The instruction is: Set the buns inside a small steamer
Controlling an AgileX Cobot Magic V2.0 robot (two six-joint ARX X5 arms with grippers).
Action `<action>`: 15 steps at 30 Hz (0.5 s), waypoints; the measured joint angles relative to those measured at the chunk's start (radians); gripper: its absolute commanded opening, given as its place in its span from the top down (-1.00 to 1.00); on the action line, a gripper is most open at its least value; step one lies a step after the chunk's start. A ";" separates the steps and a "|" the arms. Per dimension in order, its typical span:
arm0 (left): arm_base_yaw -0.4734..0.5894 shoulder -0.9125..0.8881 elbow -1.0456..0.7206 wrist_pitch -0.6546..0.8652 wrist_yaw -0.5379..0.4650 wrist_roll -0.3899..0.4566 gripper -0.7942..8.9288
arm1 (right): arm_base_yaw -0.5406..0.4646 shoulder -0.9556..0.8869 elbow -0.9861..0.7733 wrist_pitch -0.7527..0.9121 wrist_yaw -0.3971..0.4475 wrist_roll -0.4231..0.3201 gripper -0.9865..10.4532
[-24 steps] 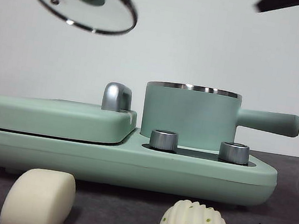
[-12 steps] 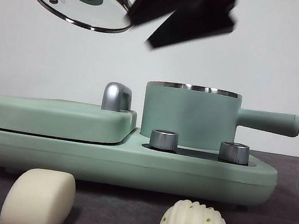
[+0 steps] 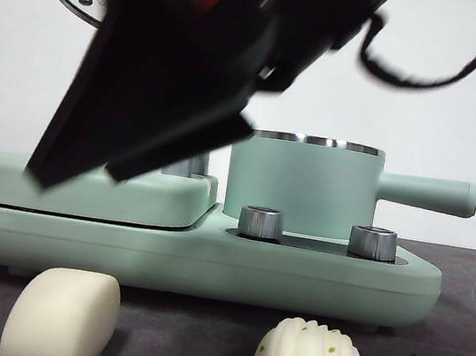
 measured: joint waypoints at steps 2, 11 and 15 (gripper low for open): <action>0.000 0.000 0.000 0.000 0.000 0.000 0.81 | 0.009 0.040 0.000 0.027 0.021 0.000 0.13; 0.000 0.000 0.000 0.000 0.000 0.002 0.81 | 0.018 0.176 0.000 0.069 0.077 -0.001 0.13; 0.000 0.000 0.000 0.000 0.000 0.009 0.81 | 0.018 0.191 0.000 0.082 0.099 0.000 0.27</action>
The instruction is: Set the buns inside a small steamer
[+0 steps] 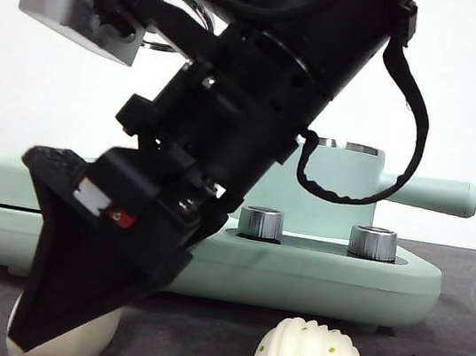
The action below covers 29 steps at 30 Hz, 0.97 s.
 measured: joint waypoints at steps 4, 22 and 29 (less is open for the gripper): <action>0.000 0.000 0.000 0.000 0.000 0.010 0.81 | 0.000 0.000 0.000 0.002 0.041 0.010 0.38; 0.000 0.000 0.000 0.000 0.000 0.018 0.81 | -0.117 -0.341 0.220 -0.410 0.224 0.381 0.39; 0.000 0.000 0.000 0.000 0.000 0.018 0.81 | -0.338 -0.322 0.419 -0.509 0.187 0.455 0.39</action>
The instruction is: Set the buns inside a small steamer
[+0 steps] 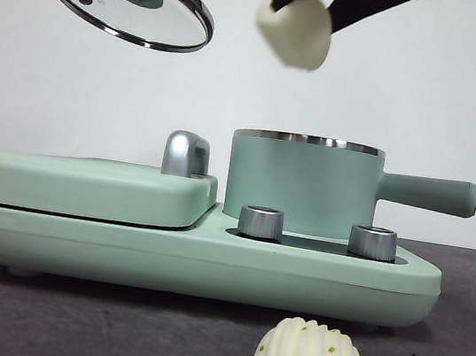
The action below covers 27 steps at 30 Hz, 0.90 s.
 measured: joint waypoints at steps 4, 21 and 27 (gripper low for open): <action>0.000 0.000 0.000 0.000 0.000 0.000 0.81 | -0.103 0.062 0.072 0.018 -0.043 -0.002 0.39; 0.000 0.000 0.000 -0.001 0.000 0.000 0.81 | -0.197 0.399 0.116 0.079 -0.061 -0.117 0.38; 0.000 0.000 0.000 0.000 0.000 0.000 0.81 | -0.195 0.445 0.121 0.148 -0.019 -0.166 0.25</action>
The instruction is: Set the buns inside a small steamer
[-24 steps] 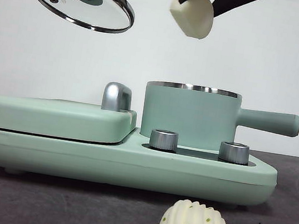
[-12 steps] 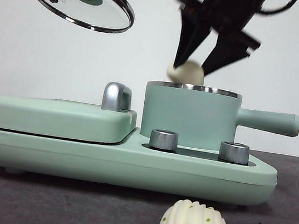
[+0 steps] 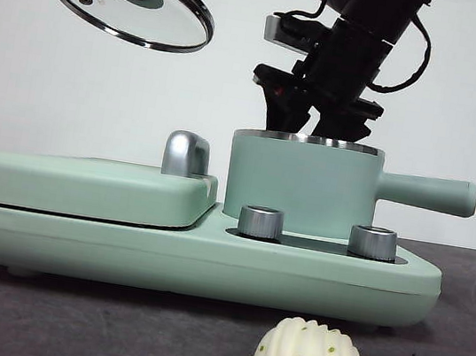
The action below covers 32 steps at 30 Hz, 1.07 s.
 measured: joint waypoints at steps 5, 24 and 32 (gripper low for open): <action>0.000 0.000 0.000 0.000 0.000 0.000 0.81 | 0.005 0.003 0.009 -0.033 -0.002 -0.011 0.09; 0.000 0.000 0.000 0.000 0.000 0.000 0.81 | 0.176 -0.616 -0.150 -0.145 0.120 0.038 0.08; 0.000 0.000 0.000 0.000 0.000 0.000 0.81 | 0.279 -0.827 -0.467 -0.104 0.132 0.084 0.08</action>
